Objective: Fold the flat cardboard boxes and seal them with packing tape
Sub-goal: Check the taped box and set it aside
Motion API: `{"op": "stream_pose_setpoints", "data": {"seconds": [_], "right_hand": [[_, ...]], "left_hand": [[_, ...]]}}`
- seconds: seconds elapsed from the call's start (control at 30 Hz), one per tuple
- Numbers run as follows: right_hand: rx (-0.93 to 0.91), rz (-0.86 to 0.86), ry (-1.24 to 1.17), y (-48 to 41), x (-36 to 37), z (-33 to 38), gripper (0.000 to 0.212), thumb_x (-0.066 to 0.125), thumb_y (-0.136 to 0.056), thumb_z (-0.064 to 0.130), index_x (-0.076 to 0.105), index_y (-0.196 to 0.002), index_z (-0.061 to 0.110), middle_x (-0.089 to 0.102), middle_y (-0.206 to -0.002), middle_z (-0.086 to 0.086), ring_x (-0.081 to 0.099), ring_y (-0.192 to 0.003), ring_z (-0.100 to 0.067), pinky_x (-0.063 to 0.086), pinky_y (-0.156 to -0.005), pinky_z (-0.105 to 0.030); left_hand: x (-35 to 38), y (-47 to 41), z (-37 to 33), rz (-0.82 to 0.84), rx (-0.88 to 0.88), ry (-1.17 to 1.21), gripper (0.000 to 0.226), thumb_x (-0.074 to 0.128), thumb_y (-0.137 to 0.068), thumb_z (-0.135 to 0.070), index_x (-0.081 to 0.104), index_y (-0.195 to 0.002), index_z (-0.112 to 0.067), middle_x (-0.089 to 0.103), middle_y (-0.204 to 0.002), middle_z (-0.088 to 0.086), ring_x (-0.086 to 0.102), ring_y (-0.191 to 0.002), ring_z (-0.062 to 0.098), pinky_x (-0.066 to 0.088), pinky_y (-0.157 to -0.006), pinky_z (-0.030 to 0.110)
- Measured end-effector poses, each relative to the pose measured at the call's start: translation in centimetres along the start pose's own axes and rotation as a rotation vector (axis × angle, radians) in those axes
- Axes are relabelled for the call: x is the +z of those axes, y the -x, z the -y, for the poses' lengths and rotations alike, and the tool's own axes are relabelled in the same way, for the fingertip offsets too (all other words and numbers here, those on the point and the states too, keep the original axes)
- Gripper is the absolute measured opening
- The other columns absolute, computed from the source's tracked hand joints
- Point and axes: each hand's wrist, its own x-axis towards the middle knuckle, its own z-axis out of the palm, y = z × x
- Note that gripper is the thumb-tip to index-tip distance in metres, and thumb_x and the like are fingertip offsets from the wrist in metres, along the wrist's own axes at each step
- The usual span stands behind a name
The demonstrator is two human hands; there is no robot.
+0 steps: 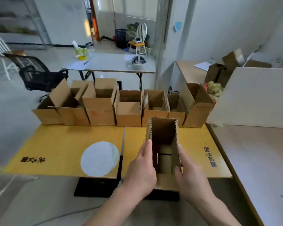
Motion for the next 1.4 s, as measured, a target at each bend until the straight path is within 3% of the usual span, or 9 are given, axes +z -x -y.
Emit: {"op": "stream_pose_setpoints", "data": {"seconds": [0.17, 0.33, 0.5, 0.6, 0.67, 0.77, 0.93, 1.13, 1.4], "right_hand": [[-0.101, 0.181, -0.033, -4.7, 4.1, 2.1, 0.075, 0.050, -0.096, 0.010, 0.018, -0.158, 0.036, 0.043, -0.155, 0.008, 0.047, -0.136, -0.015, 0.038, -0.109, -0.021], [-0.241, 0.323, -0.054, -8.2, 7.0, 4.7, 0.077, 0.053, -0.094, 0.009, 0.020, -0.158, 0.036, 0.038, -0.157, 0.013, 0.044, -0.137, -0.010, 0.029, -0.105, -0.011], [-0.364, 0.476, -0.085, -10.2, 10.8, 7.6, 0.081, 0.049, -0.088, 0.004, 0.024, -0.156, 0.040, 0.042, -0.155, 0.012, 0.048, -0.134, -0.011, 0.039, -0.109, -0.022], [-0.421, 0.530, -0.109, -10.8, 13.2, 9.8, 0.080, 0.046, -0.089, 0.004, 0.021, -0.157, 0.039, 0.043, -0.153, 0.013, 0.047, -0.134, -0.009, 0.040, -0.110, -0.022], [-0.465, 0.546, -0.112, -11.2, 14.8, 11.2, 0.081, 0.045, -0.087, 0.004, 0.022, -0.156, 0.038, 0.046, -0.149, 0.012, 0.049, -0.131, -0.010, 0.044, -0.107, -0.024], [-0.507, 0.572, -0.104, -12.1, 17.5, 13.9, 0.079, 0.044, -0.084, 0.005, 0.025, -0.154, 0.038, 0.050, -0.140, 0.014, 0.050, -0.125, -0.009, 0.047, -0.102, -0.027], [-0.493, 0.604, -0.117, -13.6, 23.6, 19.2, 0.071, 0.043, -0.087, 0.010, 0.028, -0.147, 0.046, 0.058, -0.118, 0.014, 0.057, -0.100, -0.009, 0.052, -0.084, -0.027], [-0.413, 0.607, -0.159, -15.4, 33.3, 27.2, 0.076, 0.040, -0.087, 0.012, 0.021, -0.150, 0.051, 0.051, -0.136, 0.016, 0.060, -0.106, -0.016, 0.054, -0.084, -0.032], [-0.291, 0.560, -0.148, -17.3, 41.4, 35.1, 0.082, 0.046, -0.091, 0.007, 0.012, -0.153, 0.049, 0.041, -0.148, 0.018, 0.055, -0.121, -0.012, 0.052, -0.096, -0.030]], "left_hand": [[-2.5, -1.0, 3.6, -0.091, -0.190, -0.032, 0.079, 0.036, -0.096, -0.003, -0.009, -0.158, -0.026, -0.002, -0.167, -0.005, 0.032, -0.144, 0.023, 0.034, -0.115, 0.033], [-4.0, -1.3, 6.7, -0.161, -0.358, -0.044, 0.078, 0.035, -0.096, -0.006, -0.008, -0.158, -0.025, -0.001, -0.167, -0.008, 0.030, -0.145, 0.023, 0.033, -0.114, 0.033], [-5.5, -0.3, 9.9, -0.265, -0.498, -0.056, 0.079, 0.039, -0.096, -0.008, -0.007, -0.158, -0.026, 0.002, -0.167, -0.007, 0.037, -0.141, 0.021, 0.037, -0.111, 0.032], [-7.2, 0.3, 11.6, -0.326, -0.554, -0.071, 0.078, 0.039, -0.098, -0.009, -0.007, -0.159, -0.024, 0.002, -0.167, -0.006, 0.036, -0.141, 0.020, 0.033, -0.113, 0.027], [-8.5, 0.5, 13.2, -0.350, -0.570, -0.069, 0.077, 0.039, -0.097, -0.008, -0.005, -0.159, -0.023, 0.004, -0.167, -0.006, 0.031, -0.145, 0.018, 0.028, -0.115, 0.024], [-10.5, 0.6, 16.5, -0.363, -0.602, -0.068, 0.079, 0.041, -0.096, -0.009, -0.003, -0.159, -0.025, 0.009, -0.166, -0.006, 0.037, -0.141, 0.020, 0.033, -0.114, 0.029], [-14.6, -0.2, 24.0, -0.353, -0.613, -0.033, 0.078, 0.043, -0.096, -0.010, 0.000, -0.159, -0.027, 0.014, -0.166, -0.007, 0.038, -0.141, 0.020, 0.033, -0.113, 0.027], [-21.4, -2.2, 36.8, -0.291, -0.558, -0.015, 0.078, 0.043, -0.096, -0.008, 0.003, -0.159, -0.029, 0.021, -0.164, -0.008, 0.040, -0.140, 0.017, 0.033, -0.107, 0.020], [-28.6, -5.7, 48.1, -0.170, -0.469, -0.008, 0.078, 0.042, -0.093, -0.003, 0.010, -0.159, -0.028, 0.019, -0.164, -0.008, 0.030, -0.146, 0.016, 0.024, -0.116, 0.022]]}}
